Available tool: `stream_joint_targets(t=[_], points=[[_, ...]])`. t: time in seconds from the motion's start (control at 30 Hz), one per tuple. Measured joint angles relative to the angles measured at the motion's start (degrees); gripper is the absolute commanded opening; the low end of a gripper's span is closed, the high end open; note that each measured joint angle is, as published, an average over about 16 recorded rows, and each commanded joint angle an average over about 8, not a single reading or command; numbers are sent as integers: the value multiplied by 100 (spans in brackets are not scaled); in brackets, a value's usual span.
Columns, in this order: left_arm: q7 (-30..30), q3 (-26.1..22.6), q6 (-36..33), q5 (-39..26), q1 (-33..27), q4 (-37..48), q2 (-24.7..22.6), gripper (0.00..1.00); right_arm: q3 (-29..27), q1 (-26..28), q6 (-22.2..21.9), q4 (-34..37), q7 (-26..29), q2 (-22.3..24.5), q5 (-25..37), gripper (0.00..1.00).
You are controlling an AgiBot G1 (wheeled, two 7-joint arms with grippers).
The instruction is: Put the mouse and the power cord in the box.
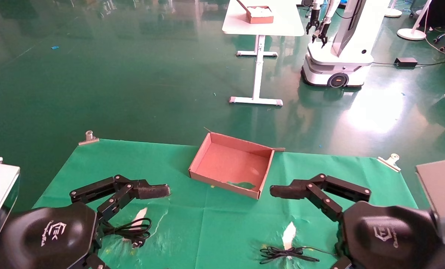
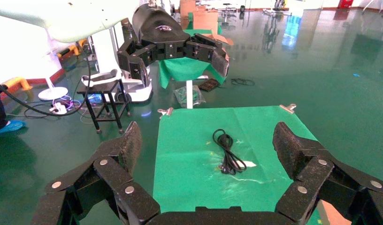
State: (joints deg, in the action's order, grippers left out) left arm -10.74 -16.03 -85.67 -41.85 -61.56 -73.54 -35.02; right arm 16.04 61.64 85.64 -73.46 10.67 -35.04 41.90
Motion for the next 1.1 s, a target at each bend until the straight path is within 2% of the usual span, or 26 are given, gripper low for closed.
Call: stream_joint_targets(t=[0.5,0.7,0.9,1.1], points=[[3,-2,0,-6,-2,-1,0,100,0,-1,0,0,0,0,0,100],[44,-75,-33,-192,-80,14,-11,100,19,-3,42,76,-52,15,57,100],[213,-350,-179,-812,-408,195,-97,100,138,102,197,374,-288,42,360,100],[679,-945,-358,-1988,-1107,672,-335,100,508,470,361,969,-842,18,1128,100]])
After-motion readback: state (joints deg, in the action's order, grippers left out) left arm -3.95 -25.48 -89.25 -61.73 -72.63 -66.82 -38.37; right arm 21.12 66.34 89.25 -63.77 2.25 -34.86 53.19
